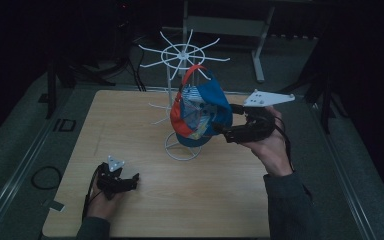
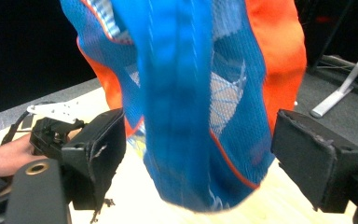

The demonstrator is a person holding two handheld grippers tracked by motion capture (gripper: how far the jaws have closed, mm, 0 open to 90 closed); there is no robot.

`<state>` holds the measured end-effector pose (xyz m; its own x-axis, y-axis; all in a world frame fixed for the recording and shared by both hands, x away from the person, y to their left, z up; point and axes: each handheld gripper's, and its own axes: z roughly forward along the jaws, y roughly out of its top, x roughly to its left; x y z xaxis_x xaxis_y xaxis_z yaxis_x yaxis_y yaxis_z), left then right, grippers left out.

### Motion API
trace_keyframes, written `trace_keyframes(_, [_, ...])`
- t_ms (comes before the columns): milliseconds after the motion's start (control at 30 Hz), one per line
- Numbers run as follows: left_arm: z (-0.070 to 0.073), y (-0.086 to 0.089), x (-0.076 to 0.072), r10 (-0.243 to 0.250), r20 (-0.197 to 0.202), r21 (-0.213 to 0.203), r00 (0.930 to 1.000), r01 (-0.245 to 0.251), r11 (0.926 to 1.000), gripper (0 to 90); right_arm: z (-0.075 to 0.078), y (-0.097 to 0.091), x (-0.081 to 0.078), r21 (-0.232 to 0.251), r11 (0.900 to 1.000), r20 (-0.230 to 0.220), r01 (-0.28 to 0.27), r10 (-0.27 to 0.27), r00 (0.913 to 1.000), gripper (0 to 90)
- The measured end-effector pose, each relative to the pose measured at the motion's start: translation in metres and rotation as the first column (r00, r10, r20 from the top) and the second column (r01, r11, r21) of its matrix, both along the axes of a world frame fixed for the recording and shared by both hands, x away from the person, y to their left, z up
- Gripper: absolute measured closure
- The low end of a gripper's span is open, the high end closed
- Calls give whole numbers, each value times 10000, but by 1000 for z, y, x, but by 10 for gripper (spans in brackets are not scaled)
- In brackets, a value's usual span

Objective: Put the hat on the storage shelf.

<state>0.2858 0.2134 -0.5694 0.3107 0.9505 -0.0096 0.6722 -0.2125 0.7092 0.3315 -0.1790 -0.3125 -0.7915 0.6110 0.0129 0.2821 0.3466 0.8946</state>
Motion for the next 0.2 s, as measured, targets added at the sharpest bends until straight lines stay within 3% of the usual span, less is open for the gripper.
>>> trace_keyframes(200, [0,0,0,-2,1,1,10000,2,10000,133,-11,-10,1,169,9997,-259,178,-173,9995,180])
